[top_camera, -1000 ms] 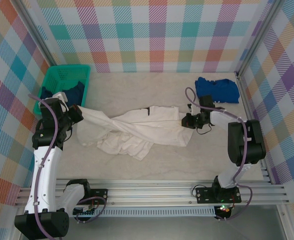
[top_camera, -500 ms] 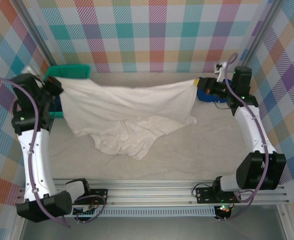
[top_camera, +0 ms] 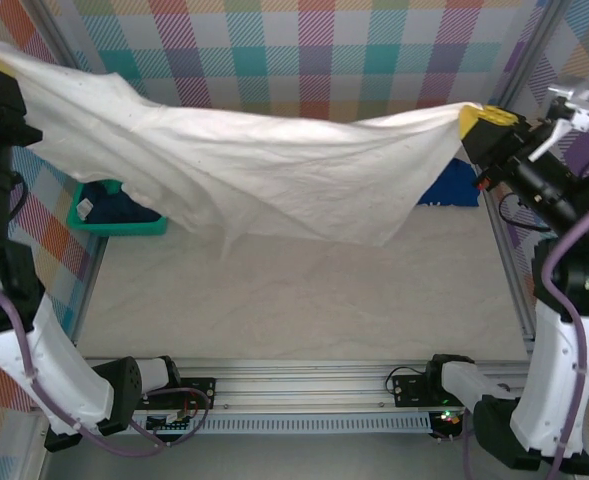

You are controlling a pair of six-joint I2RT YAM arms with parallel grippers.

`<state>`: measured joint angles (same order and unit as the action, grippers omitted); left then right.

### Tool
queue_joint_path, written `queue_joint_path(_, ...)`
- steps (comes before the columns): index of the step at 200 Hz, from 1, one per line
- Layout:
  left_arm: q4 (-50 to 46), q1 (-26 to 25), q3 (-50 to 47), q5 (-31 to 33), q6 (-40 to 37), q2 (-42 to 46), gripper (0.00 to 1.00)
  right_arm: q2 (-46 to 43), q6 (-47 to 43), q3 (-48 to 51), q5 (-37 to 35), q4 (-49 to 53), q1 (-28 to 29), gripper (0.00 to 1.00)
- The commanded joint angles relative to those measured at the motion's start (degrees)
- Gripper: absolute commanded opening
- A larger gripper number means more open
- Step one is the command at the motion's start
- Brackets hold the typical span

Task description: Fold the inside-out t-shirt

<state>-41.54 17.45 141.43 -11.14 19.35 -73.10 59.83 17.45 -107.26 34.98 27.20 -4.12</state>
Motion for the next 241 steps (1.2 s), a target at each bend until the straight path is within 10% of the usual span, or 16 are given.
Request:
queue_joint_path(1, -6.15, 0.83, 1.92, 0.56, -4.51, -1.93, 0.0, 0.91, -5.09, -2.59, -4.7, 9.51, -0.26, 0.0)
queue_joint_path(149, -1.05, 0.63, 1.87, -5.81, -1.36, -16.17, 0.0, 13.38, -2.25, 2.08, -8.42, -0.95, -0.04, 0.0)
queue_joint_path(241, -5.49, 0.65, 4.34, -2.85, -5.2, -3.56, 0.0, 2.63, -3.52, -0.5, -6.11, 8.62, 0.04, 0.0)
